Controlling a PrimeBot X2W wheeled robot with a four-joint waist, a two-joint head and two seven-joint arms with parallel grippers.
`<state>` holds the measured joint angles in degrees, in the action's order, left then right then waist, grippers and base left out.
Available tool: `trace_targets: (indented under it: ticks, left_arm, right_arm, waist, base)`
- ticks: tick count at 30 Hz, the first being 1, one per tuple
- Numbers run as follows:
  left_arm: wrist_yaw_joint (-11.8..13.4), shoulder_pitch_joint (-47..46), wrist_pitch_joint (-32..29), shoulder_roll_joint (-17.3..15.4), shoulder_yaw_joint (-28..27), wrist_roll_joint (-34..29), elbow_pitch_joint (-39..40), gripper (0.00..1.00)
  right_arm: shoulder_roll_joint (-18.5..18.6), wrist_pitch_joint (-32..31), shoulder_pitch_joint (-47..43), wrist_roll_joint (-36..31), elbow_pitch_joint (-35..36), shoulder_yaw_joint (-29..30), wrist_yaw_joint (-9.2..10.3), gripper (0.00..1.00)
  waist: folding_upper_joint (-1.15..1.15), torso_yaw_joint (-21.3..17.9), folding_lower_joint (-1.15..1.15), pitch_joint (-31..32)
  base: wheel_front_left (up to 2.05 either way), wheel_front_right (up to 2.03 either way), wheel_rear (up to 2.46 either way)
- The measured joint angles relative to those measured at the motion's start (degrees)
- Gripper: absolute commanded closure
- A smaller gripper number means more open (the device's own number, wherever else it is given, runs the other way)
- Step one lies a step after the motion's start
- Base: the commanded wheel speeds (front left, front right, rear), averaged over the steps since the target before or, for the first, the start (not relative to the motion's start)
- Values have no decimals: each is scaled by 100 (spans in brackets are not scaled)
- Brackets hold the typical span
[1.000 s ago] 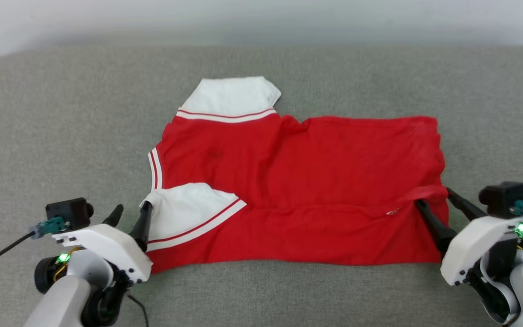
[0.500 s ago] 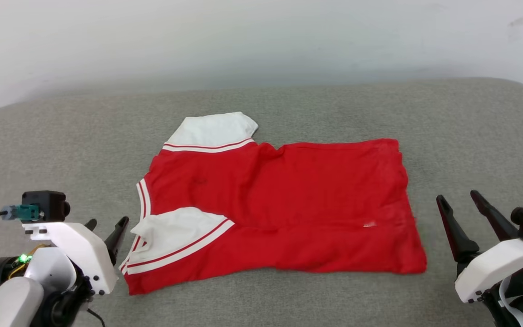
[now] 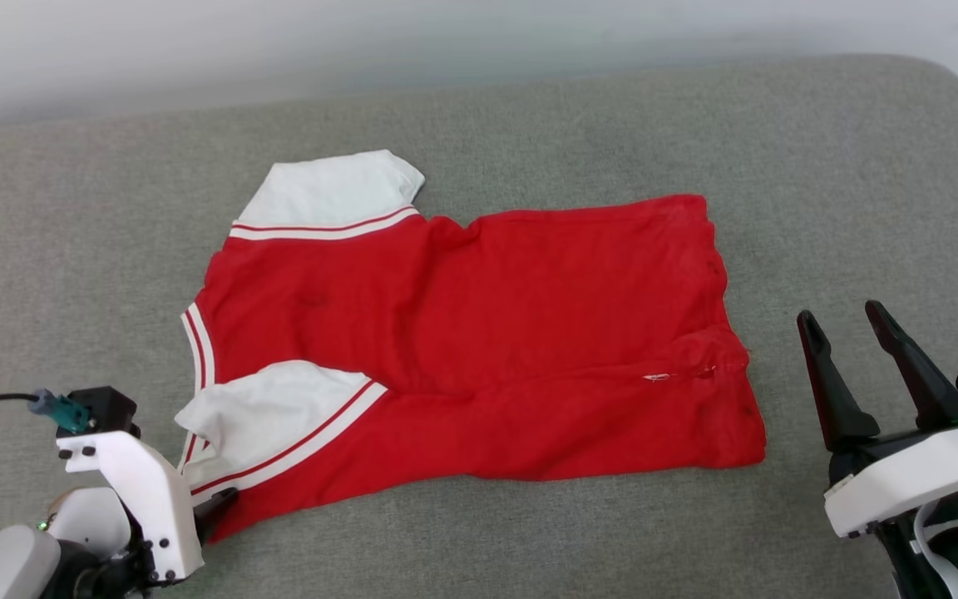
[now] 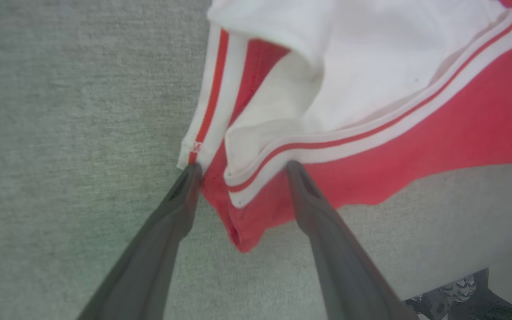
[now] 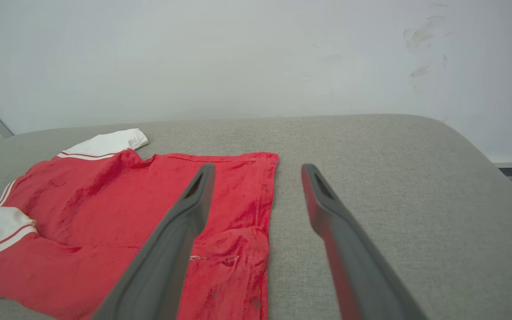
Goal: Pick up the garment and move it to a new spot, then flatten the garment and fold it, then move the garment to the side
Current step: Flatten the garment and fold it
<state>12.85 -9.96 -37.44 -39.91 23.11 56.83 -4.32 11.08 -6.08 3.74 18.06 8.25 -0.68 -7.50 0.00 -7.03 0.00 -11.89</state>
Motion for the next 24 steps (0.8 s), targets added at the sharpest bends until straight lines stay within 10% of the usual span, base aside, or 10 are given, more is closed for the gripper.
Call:
trace_targets:
  ticks: [4, 5, 7, 17, 24]
  left_arm:
    - [-22, -95, -208, 45, -16, 201, -222, 4]
    - [-36, -101, -221, 56, -23, 237, -260, 62]
    - [-133, -110, -171, 118, -31, 268, -337, 100]
    - [-437, -117, 734, 547, 21, 63, -606, 100]
    - [-291, -117, 1177, 523, -48, -269, 107, 100]
  right_arm:
    - [0, 157, 87, -43, 25, -76, 0, 0]
    - [1, 179, 93, -42, 24, -82, 0, 0]
    - [7, 202, 94, -43, 12, -78, 0, 0]
    - [115, -397, -58, 82, -145, 75, 0, 0]
    - [508, -2601, -120, 656, -859, 283, 0, 0]
  waist:
    - [0, -98, -1, -178]
    - [0, -118, -1, -195]
    - [0, -133, -1, -192]
    - [0, 105, 0, 230]
    - [0, 434, 0, 399]
  base:
    - [0, 0, 0]
    - [0, 0, 0]
    - [0, 0, 0]
    - [0, 0, 0]
    - [0, 0, 0]
